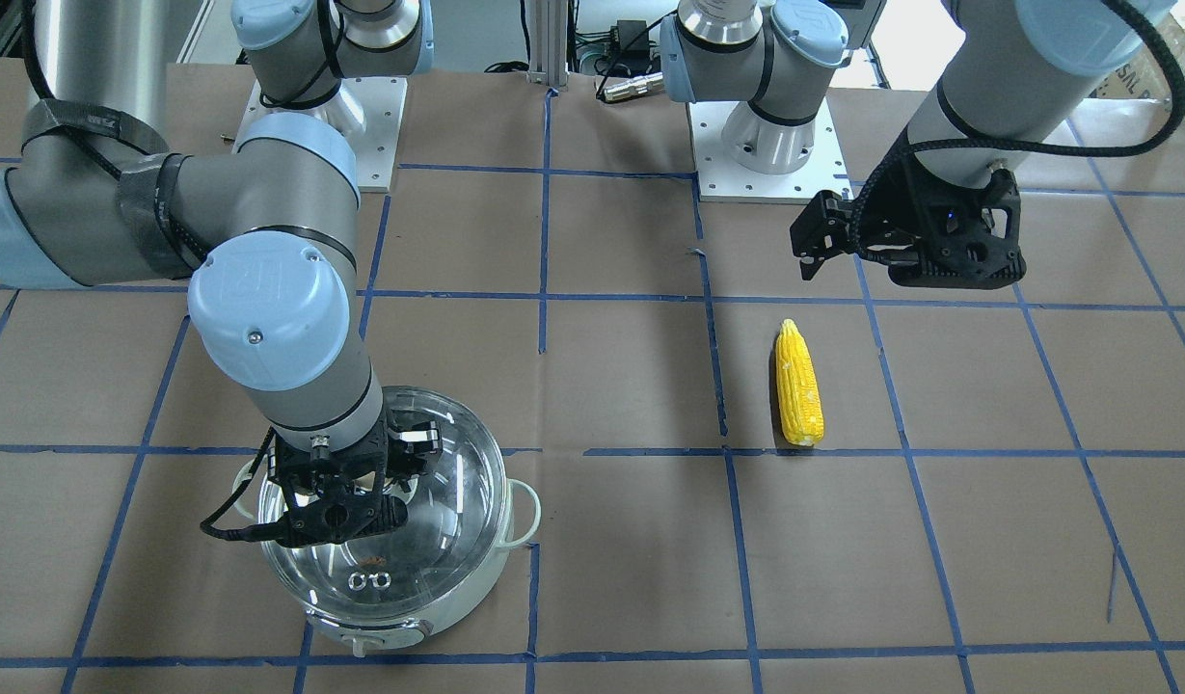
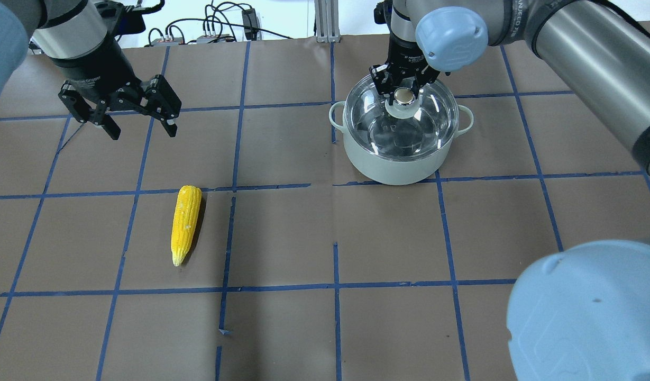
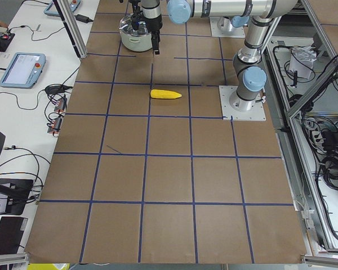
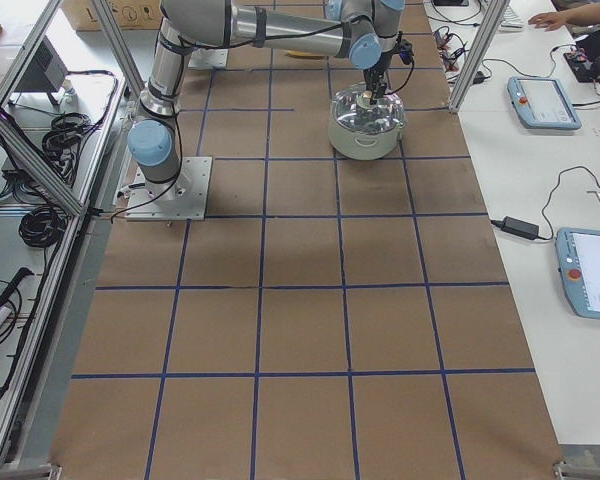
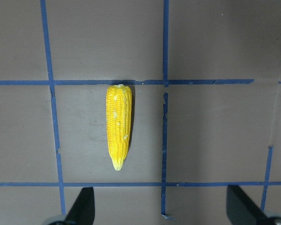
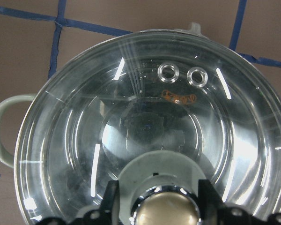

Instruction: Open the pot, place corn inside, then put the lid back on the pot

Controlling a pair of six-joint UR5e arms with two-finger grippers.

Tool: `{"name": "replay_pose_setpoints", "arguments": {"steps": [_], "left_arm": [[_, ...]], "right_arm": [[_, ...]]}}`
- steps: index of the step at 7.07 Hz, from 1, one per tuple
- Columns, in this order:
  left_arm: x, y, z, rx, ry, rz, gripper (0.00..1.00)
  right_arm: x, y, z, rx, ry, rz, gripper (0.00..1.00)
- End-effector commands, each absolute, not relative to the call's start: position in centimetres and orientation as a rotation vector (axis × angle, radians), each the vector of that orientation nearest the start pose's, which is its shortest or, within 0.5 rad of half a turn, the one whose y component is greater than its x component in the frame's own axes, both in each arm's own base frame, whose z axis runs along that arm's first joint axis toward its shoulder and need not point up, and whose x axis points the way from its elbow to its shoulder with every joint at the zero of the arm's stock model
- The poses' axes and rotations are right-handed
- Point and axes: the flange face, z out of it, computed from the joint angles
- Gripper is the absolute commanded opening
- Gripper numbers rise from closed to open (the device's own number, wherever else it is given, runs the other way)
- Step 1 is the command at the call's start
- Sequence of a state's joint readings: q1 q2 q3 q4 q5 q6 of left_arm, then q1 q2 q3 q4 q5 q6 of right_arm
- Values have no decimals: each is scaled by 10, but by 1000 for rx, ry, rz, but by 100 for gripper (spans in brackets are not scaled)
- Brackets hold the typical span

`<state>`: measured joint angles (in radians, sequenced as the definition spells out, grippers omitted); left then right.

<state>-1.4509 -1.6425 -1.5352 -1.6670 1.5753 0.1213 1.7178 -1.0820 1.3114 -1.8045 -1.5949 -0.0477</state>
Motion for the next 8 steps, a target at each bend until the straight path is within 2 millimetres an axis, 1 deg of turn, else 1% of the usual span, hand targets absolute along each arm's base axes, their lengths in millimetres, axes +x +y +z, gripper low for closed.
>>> {"name": "replay_pose_setpoints", "arguments": {"steps": [1,2,3,4,5,6,7,8], "left_arm": [[-18,-523,403,-27,3163,207,100],[-17,-525,382,-26,3153,135,100],[-16,-525,358,-19,3156,186,100],[-15,-533,336,-19,3160,217,100],[-16,-538,314,-12,3170,282,100],[-17,-545,293,-3,3173,342,100],[-18,-550,276,-1,3175,369,100],[-15,-555,262,2,3176,381,100]], "right_arm": [[229,-651,353,-327,3147,23,22],[227,-645,371,-332,3145,33,20],[226,-637,390,-334,3146,18,20],[221,-629,411,-344,3143,11,21],[219,-613,436,-346,3141,14,21],[213,-592,457,-341,3142,23,21],[197,-562,483,-349,3140,72,20],[176,-537,506,-332,3144,62,20]]}}
